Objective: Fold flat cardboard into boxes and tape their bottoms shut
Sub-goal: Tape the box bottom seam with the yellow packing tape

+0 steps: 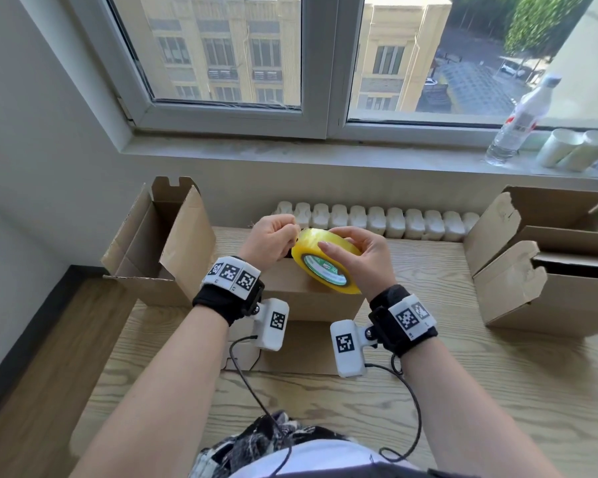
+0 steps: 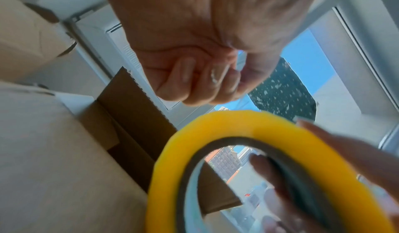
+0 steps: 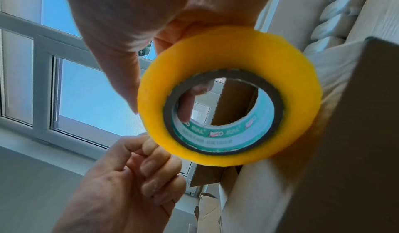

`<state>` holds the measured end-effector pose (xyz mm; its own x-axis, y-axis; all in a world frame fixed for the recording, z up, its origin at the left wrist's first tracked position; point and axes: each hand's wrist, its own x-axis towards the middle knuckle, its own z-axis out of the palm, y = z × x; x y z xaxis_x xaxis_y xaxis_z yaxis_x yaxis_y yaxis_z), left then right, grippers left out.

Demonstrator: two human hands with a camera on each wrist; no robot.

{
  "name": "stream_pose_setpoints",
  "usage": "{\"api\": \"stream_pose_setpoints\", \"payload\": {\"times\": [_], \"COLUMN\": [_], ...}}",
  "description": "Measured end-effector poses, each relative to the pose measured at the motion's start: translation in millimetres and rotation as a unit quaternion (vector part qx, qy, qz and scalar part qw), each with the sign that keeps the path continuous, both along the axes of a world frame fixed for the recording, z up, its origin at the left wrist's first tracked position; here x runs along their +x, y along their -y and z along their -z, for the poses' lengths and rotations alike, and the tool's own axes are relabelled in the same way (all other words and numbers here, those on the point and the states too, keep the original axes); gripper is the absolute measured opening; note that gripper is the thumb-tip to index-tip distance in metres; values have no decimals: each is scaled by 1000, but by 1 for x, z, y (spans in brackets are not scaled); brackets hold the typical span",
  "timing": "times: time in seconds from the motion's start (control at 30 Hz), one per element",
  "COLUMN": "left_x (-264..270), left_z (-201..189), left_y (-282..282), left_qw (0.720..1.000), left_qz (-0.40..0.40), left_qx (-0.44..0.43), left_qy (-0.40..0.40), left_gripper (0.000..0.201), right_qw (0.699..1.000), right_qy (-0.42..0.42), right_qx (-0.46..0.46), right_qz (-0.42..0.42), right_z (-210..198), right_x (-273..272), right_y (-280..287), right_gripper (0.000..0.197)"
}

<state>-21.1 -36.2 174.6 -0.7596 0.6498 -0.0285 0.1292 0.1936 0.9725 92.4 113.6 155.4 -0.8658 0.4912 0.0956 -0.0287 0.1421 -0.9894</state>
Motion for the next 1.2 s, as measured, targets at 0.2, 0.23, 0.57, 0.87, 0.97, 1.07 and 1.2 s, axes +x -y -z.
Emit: {"api": "stream_pose_setpoints", "payload": {"times": [0.2, 0.23, 0.57, 0.87, 0.97, 1.07, 1.2], "left_x": [-3, -4, 0, 2, -9, -12, -15], "left_z": [6, 8, -17, -25, -12, -8, -14], "left_y": [1, 1, 0, -7, -5, -2, -1], "left_qw": [1000, 999, 941, 951, 969, 979, 971], "left_qz": [-27, -19, -36, -155, -172, -142, -169], "left_qx": [7, -5, -53, 81, 119, 116, 103], "left_qy": [-9, -27, -333, -257, -133, -91, -137], "left_gripper": [42, 40, 25, 28, 31, 28, 28], "right_qw": [1000, 1000, 971, 951, 997, 995, 940], "right_qy": [7, 5, 59, 120, 57, 40, 184], "right_qx": [5, 11, 231, 286, 29, -88, 277], "right_qz": [-21, -23, 6, 11, -52, -31, 71], "right_z": [1, 0, -29, -61, -53, -48, -47], "right_x": [0, 1, 2, 3, 10, 18, 19], "right_y": [3, 3, 1, -19, -28, -40, -50], "right_gripper": [17, 17, 23, 56, 57, 46, 49]}}
